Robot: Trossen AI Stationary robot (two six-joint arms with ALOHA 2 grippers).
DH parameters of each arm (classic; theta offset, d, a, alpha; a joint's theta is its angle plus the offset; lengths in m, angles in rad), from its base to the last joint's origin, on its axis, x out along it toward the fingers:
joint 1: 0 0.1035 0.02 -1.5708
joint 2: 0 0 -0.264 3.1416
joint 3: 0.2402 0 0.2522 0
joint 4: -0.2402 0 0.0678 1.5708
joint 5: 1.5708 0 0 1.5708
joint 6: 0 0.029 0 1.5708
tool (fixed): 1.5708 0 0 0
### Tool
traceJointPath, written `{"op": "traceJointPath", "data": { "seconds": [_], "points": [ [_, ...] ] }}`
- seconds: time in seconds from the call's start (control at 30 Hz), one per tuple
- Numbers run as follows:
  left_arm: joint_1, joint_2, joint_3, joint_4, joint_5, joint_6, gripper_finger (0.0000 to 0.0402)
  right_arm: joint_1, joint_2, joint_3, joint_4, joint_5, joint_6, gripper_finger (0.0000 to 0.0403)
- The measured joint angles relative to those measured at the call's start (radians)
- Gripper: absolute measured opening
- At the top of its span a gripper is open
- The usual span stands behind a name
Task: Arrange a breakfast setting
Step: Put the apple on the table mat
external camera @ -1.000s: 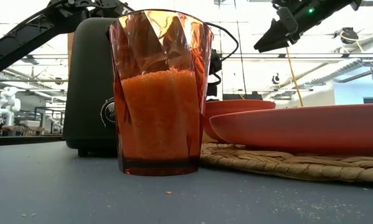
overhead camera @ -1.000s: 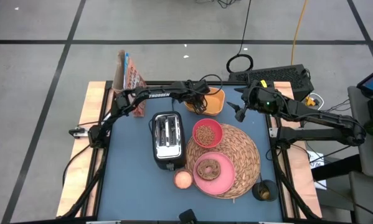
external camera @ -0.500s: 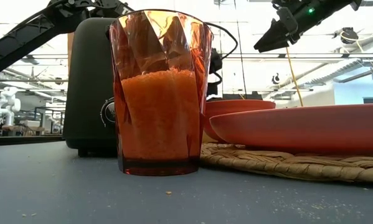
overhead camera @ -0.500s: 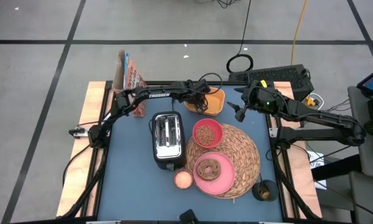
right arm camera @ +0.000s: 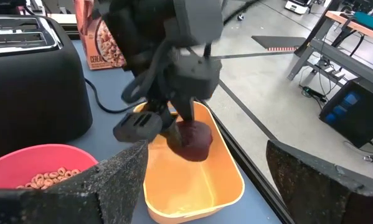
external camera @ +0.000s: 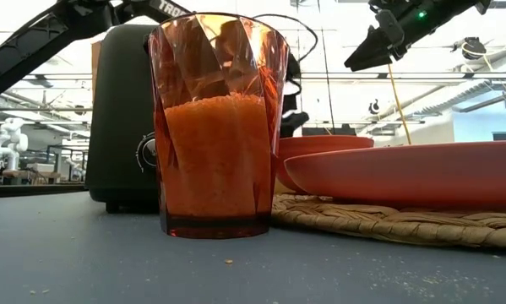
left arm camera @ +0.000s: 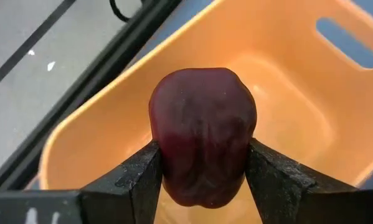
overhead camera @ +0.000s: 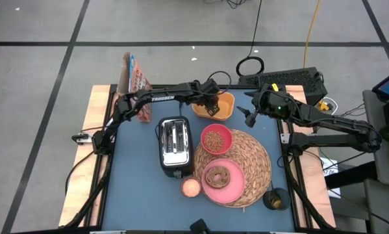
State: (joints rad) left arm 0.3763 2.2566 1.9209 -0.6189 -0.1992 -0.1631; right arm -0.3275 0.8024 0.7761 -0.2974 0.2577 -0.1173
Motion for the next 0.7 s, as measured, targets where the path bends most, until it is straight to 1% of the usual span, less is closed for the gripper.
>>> {"op": "traceJointPath", "data": {
  "seconds": [0.27, 0.47, 0.7],
  "points": [
    [-0.006, -0.079, 0.000, 0.015, 0.000, 0.000, 0.0207, 0.000, 0.000, 0.000, 0.000, 0.001, 0.000, 0.0320],
    [-0.037, -0.143, 0.000, 0.034, 0.004, 0.003, 0.0207, 0.000, 0.000, 0.000, 0.001, 0.002, 0.000, 0.0320],
    [-0.088, -0.199, 0.000, 0.016, 0.004, 0.004, 0.0207, 0.000, 0.000, 0.000, 0.004, 0.001, -0.001, 0.0320]
  ]
}}
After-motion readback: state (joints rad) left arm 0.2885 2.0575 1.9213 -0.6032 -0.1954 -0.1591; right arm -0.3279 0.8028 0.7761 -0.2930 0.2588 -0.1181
